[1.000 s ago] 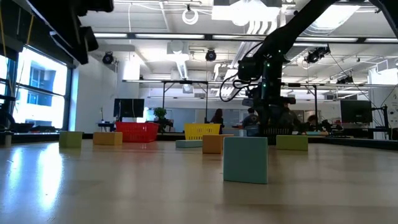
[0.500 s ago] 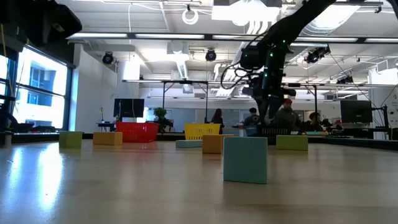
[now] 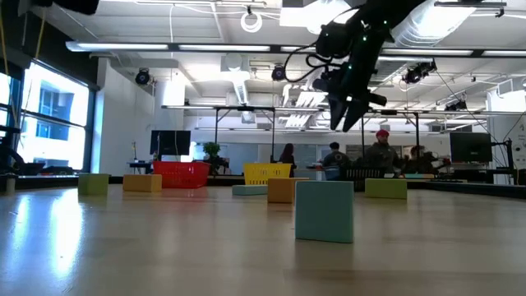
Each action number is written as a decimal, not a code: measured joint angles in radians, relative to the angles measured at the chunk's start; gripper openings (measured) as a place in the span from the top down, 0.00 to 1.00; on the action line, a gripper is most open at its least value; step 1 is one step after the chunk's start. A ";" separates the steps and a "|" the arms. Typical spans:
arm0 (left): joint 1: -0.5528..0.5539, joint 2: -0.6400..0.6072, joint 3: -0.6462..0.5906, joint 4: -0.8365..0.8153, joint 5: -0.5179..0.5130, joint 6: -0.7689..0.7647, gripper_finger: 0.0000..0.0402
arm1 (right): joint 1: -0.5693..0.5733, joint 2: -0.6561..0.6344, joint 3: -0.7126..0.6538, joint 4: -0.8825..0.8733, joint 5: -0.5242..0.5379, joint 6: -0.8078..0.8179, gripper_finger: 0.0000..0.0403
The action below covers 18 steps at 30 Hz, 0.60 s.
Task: Sort & place blocks by color
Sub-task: Put the blue block into the yellow basket
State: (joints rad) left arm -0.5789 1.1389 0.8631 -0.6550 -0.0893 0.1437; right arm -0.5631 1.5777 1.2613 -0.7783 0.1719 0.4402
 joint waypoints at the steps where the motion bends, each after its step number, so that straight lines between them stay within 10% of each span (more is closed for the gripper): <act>1: -0.003 0.000 0.000 0.011 0.001 0.033 0.57 | 0.009 -0.005 0.000 0.003 0.001 0.008 0.60; 18: -0.007 0.210 0.000 0.098 0.159 0.202 0.57 | 0.110 -0.010 0.000 0.036 0.014 0.087 0.60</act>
State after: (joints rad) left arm -0.5858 1.3485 0.8631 -0.5568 0.0695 0.3461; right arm -0.4533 1.5673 1.2613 -0.7422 0.1860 0.5270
